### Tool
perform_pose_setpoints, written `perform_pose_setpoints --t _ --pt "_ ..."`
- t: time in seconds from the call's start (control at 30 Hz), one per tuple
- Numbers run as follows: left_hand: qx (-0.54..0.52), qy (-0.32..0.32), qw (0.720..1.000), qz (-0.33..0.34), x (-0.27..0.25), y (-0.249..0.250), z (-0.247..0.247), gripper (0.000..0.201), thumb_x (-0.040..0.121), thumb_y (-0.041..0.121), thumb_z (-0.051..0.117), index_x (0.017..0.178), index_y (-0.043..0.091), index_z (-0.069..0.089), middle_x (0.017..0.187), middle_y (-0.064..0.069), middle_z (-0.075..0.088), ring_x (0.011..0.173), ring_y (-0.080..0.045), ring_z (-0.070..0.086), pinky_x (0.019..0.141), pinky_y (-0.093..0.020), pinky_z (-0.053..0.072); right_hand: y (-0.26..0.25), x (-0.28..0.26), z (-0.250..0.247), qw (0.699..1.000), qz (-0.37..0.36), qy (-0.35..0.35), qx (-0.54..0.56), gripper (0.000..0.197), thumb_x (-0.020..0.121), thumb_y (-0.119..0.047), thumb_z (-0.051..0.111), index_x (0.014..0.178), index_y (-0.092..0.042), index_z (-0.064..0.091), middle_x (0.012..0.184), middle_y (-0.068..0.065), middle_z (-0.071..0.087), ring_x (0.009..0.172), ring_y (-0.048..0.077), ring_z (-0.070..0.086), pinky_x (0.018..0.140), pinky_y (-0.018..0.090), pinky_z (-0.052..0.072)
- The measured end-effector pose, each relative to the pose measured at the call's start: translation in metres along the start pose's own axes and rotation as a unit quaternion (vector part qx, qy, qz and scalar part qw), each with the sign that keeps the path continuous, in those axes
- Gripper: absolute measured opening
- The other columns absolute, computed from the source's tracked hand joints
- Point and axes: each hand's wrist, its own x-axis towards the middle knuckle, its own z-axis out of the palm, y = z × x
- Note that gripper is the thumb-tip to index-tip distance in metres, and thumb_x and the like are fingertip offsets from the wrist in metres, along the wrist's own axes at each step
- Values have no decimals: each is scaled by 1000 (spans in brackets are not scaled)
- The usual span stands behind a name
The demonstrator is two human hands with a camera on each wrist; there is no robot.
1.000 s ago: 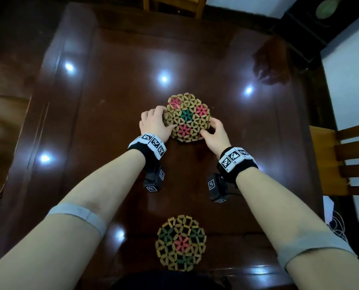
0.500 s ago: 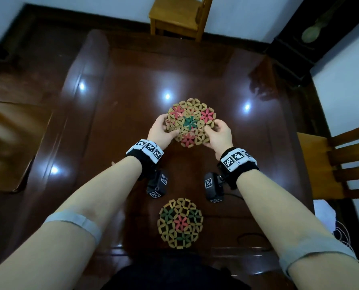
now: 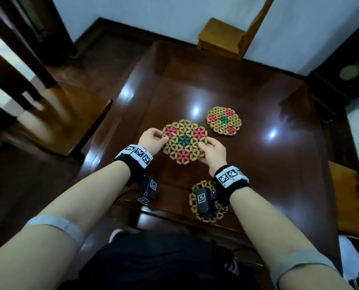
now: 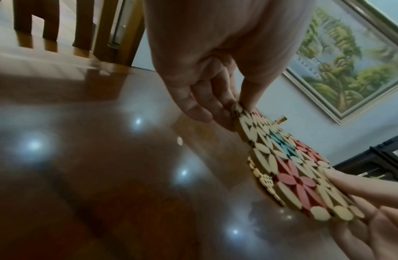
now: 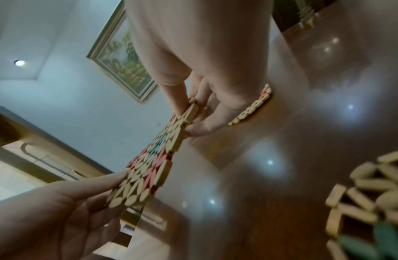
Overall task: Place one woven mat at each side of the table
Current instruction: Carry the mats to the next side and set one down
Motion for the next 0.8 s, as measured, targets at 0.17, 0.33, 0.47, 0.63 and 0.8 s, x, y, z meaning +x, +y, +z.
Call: perform_pose_setpoints --t 0.17,0.33,0.47,0.63,0.8 --pt "-17 -20 1000 -1 3 -41 -67 18 82 26 71 77 20 55 66 4 65 67 -14 63 69 -31 51 5 -22 74 999 -27 6 -20 24 89 -7 57 112 -15 63 88 0 70 77 12 66 64 30 56" --pt "-32 -58 997 47 16 -81 -140 13 88 27 64 92 14 60 70 6 62 56 -1 61 63 -18 50 17 -45 156 996 -52 63 -27 23 89 -4 55 100 -21 66 93 3 70 89 21 68 74 35 58" --pt "-57 -127 989 51 27 -106 -191 26 91 27 61 108 7 63 80 1 66 58 -1 63 50 -6 48 27 -70 215 993 -48 97 -42 38 92 -4 53 129 -8 57 95 -2 67 98 20 63 92 39 53" --pt "-18 -188 980 67 42 -133 -232 24 92 28 58 95 4 63 91 -11 68 64 -11 67 56 -17 52 25 -88 260 993 -52 95 -53 36 93 -6 53 129 -7 56 109 11 69 102 20 66 94 35 53" --pt "-61 -198 976 66 64 -131 -232 12 94 19 55 95 8 52 80 -7 65 36 -3 60 39 -13 48 23 -70 270 991 -14 131 -14 23 85 -42 59 103 -29 66 132 8 60 110 17 64 69 26 57"
